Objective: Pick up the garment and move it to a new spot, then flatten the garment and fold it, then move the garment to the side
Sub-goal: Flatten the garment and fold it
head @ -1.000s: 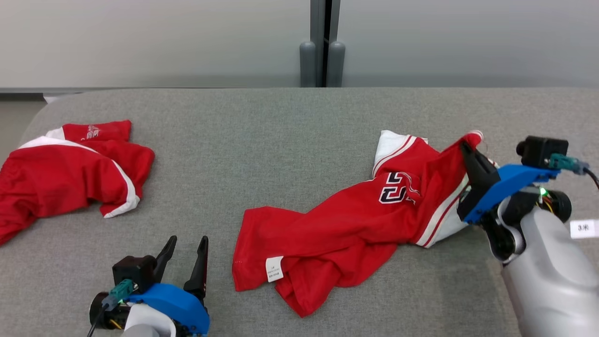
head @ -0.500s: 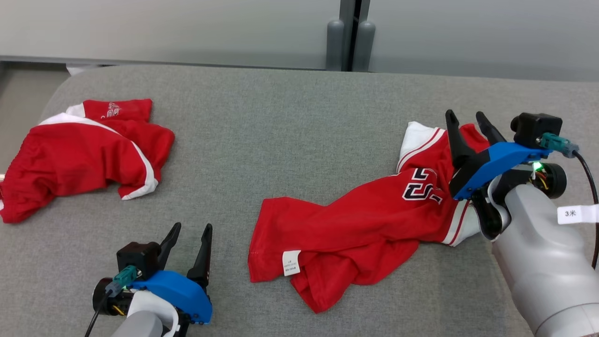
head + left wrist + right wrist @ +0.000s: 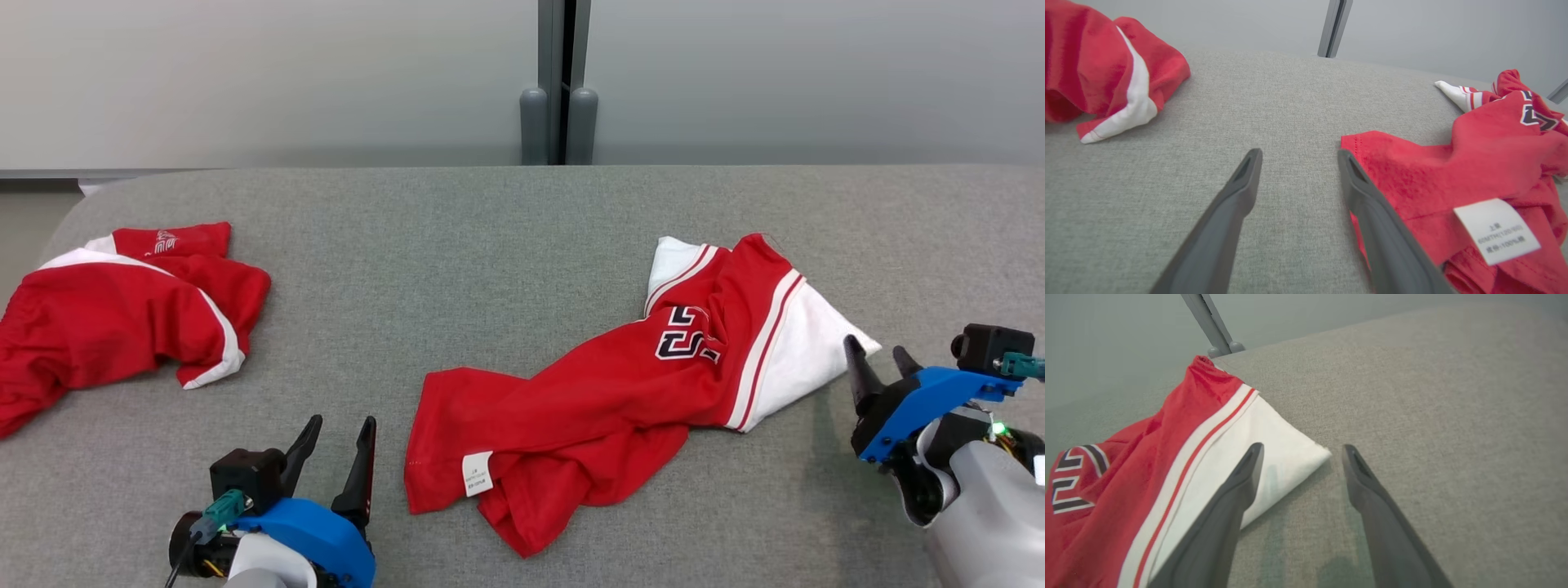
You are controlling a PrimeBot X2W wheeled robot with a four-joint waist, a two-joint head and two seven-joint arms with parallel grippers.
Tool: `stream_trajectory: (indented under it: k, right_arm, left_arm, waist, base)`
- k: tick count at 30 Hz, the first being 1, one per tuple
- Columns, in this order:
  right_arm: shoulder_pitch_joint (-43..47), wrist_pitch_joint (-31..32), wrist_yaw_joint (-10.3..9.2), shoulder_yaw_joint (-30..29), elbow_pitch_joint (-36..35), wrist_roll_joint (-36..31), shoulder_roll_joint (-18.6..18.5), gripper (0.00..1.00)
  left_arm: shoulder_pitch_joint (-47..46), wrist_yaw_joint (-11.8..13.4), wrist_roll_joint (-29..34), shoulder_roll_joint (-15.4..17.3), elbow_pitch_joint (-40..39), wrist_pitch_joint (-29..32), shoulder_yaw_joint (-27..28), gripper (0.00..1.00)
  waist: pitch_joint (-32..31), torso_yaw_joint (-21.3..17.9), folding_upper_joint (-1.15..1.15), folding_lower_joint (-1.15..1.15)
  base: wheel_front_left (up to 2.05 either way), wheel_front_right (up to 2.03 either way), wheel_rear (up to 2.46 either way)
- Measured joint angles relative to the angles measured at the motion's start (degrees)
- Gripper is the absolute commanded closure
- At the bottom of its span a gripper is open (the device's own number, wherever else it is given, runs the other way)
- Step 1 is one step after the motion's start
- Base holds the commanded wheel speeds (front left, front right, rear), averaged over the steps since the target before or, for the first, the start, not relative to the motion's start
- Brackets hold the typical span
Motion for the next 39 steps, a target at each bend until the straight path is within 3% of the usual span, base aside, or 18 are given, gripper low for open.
stream_trajectory:
  k: [11, 12, 13, 20, 24, 31, 35, 38, 39]
  right_arm:
    - [-3.92, 12.28, 0.00, -5.36, 3.13, 12.74, 3.41, 0.00]
    - [-4.05, 12.21, 0.00, -5.17, 3.05, 12.78, 3.42, 0.42]
    - [-4.04, 11.89, 0.00, -5.10, 3.02, 12.82, 3.33, 1.00]
    - [-2.21, 8.29, 0.00, -1.32, 0.36, 10.10, 1.55, 1.00]
    - [0.05, 10.32, 0.00, 1.38, -2.01, 6.46, -0.03, 1.00]
    - [8.78, 22.64, 0.00, 1.11, -15.91, 3.02, -6.70, 1.00]
    - [19.31, 34.44, 0.00, -4.56, -29.13, 1.22, -9.60, 1.00]
    - [27.17, 43.11, 0.00, -10.98, -39.31, -1.00, -8.29, 1.00]
    - [29.28, 45.25, -0.01, -12.90, -42.44, -2.10, -6.88, 0.80]
  left_arm:
    - [-1.22, -0.24, 0.20, 0.60, -0.30, 0.01, -0.11, 0.00]
    - [-1.23, -0.24, 0.20, 0.66, -0.23, 0.01, -0.11, 0.00]
    - [-1.24, -0.24, 0.19, 0.68, -0.11, 0.01, -0.11, 0.00]
    - [-0.62, 0.00, -0.18, 0.34, 0.55, 0.00, 0.33, 0.00]
    - [0.94, 0.31, -0.55, -0.13, 0.47, 0.00, 0.56, 0.00]
    - [1.90, 0.68, -0.54, -0.99, -0.14, -0.01, 1.02, 0.00]
    - [2.63, 0.68, -0.44, -1.05, -0.55, -0.02, 1.78, 0.00]
    - [2.75, 0.45, -0.03, -1.10, -0.76, -0.02, 2.19, 0.00]
    - [2.75, 0.43, 0.00, -1.08, -0.71, -0.02, 2.29, 0.00]
  waist:
    - [3.52, 2.00, 0.00, 0.02]
    - [3.58, 2.21, 0.00, 0.02]
    - [3.54, 2.37, 0.00, 0.02]
    - [1.60, 1.47, 0.00, 0.01]
    - [0.27, -0.63, 0.00, 0.01]
    - [-1.47, -4.02, 0.00, 0.01]
    - [-1.39, -4.46, 0.00, 0.01]
    - [-1.01, -4.22, 0.00, 0.01]
    - [-0.90, -4.03, 0.00, 0.01]
  base:
    - [0.00, 0.00, 0.00]
    - [0.00, 0.00, 0.00]
    - [0.00, 0.00, 0.00]
    - [0.00, 0.00, 0.00]
    - [0.00, 0.00, 0.00]
    - [0.00, 0.00, 0.00]
    - [0.00, 0.00, 0.00]
    - [0.00, 0.00, 0.00]
    - [0.00, 0.00, 0.00]
